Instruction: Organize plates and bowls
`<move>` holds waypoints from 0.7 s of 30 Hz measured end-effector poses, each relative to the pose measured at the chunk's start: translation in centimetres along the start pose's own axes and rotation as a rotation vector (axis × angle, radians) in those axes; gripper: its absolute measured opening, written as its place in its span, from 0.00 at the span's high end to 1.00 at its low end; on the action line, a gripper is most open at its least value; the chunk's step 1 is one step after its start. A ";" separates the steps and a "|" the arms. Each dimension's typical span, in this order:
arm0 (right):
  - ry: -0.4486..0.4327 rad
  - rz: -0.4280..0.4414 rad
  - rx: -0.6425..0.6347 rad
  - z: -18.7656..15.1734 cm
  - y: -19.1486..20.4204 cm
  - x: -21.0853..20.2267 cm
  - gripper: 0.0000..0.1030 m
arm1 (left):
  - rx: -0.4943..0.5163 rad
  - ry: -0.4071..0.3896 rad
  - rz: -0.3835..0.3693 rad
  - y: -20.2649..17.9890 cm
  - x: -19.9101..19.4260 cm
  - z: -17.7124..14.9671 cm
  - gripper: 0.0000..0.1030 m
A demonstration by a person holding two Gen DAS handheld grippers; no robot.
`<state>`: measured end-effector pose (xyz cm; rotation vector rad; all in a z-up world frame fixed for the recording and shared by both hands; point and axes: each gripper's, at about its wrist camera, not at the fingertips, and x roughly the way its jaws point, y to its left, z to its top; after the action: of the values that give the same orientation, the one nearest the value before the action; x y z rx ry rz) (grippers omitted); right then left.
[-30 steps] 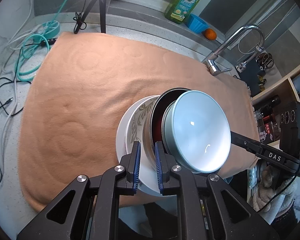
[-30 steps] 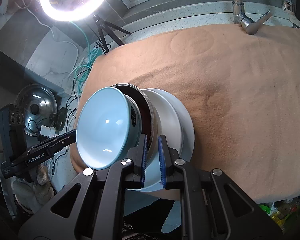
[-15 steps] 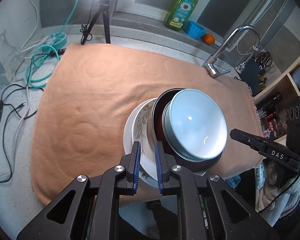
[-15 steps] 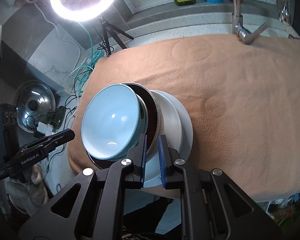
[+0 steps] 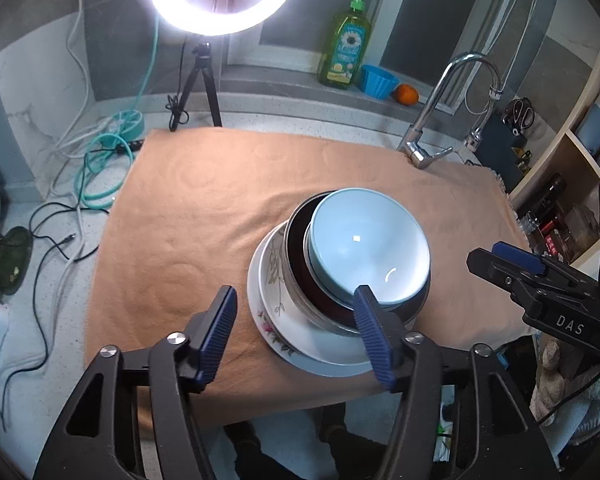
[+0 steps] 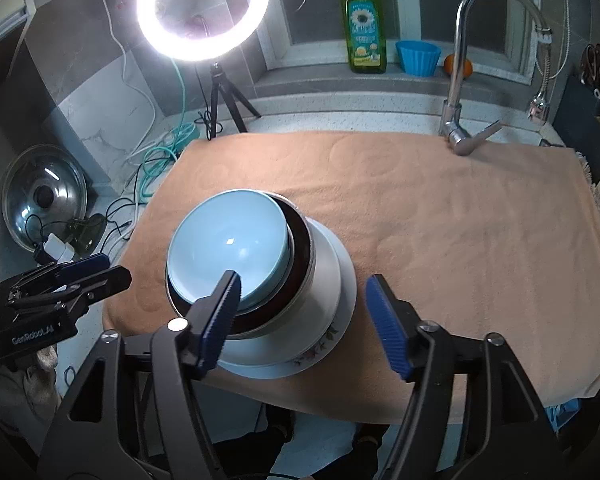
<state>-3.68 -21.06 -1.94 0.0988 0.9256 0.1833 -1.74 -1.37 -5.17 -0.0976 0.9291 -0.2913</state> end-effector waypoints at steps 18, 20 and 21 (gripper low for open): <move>-0.065 -0.034 -0.022 -0.1 0.7 -1.2 0.12 | 0.013 -0.055 0.039 -0.6 -0.8 0.1 0.32; -0.073 -0.039 -0.027 0.1 0.8 -1.3 0.12 | 0.013 -0.060 0.042 -0.6 -0.8 0.3 0.32; -0.075 -0.042 -0.031 0.1 0.9 -1.3 0.12 | 0.011 -0.060 0.042 -0.6 -0.8 0.3 0.32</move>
<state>-4.49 -20.41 -0.66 0.0576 0.8487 0.1542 -2.07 -1.73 -4.26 -0.0761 0.8687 -0.2531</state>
